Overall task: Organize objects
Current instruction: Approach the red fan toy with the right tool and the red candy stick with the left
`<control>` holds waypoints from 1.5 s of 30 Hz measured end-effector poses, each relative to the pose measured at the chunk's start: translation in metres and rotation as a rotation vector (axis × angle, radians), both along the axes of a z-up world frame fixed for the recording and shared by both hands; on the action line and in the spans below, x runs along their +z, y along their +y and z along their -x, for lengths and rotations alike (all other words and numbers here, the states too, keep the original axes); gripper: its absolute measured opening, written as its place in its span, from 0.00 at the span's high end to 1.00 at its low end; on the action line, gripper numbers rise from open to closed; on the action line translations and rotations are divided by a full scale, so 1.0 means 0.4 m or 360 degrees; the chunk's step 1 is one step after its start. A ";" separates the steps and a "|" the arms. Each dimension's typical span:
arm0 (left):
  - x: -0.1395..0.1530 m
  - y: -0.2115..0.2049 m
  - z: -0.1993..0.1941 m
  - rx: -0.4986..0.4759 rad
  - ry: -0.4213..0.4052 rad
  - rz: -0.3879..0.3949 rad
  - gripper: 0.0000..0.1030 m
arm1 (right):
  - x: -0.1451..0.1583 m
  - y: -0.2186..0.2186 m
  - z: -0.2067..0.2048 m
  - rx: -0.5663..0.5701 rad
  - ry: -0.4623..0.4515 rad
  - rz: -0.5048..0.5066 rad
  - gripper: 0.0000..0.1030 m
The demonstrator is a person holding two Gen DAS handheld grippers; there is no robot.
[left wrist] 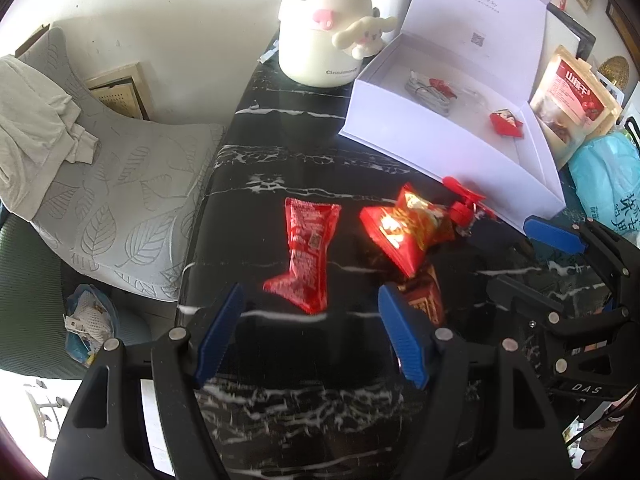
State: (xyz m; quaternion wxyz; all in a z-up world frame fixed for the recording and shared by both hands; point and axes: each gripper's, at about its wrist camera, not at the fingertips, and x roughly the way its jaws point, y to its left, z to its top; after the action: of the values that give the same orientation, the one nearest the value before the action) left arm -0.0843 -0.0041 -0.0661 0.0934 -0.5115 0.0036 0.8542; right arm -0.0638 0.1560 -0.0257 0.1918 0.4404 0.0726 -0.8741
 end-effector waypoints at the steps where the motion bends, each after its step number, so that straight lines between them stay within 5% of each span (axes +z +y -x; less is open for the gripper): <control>1: -0.002 0.001 0.005 -0.0002 -0.0003 -0.0001 0.33 | -0.002 0.000 0.005 -0.0001 -0.0005 0.0002 0.27; 14: -0.039 0.009 0.080 -0.0023 -0.0044 0.0011 0.33 | -0.031 -0.022 0.074 0.0080 -0.0010 -0.0006 0.30; 26: -0.047 0.036 0.088 -0.0097 0.0045 0.0102 0.34 | -0.056 -0.045 0.102 0.0127 0.0003 -0.0009 0.55; 36: -0.041 0.066 0.068 -0.0186 0.0094 0.0112 0.72 | -0.056 -0.045 0.094 0.0108 0.0032 -0.0067 0.87; 45: -0.038 0.081 0.011 -0.0225 0.0074 0.0076 0.73 | -0.045 -0.027 0.054 0.0090 0.0035 -0.0059 0.89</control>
State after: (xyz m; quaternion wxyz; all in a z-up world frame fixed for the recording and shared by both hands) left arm -0.0886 0.0281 -0.0813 0.1410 -0.4921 0.0622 0.8568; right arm -0.0855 0.1452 -0.0437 0.2074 0.4320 0.1035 -0.8716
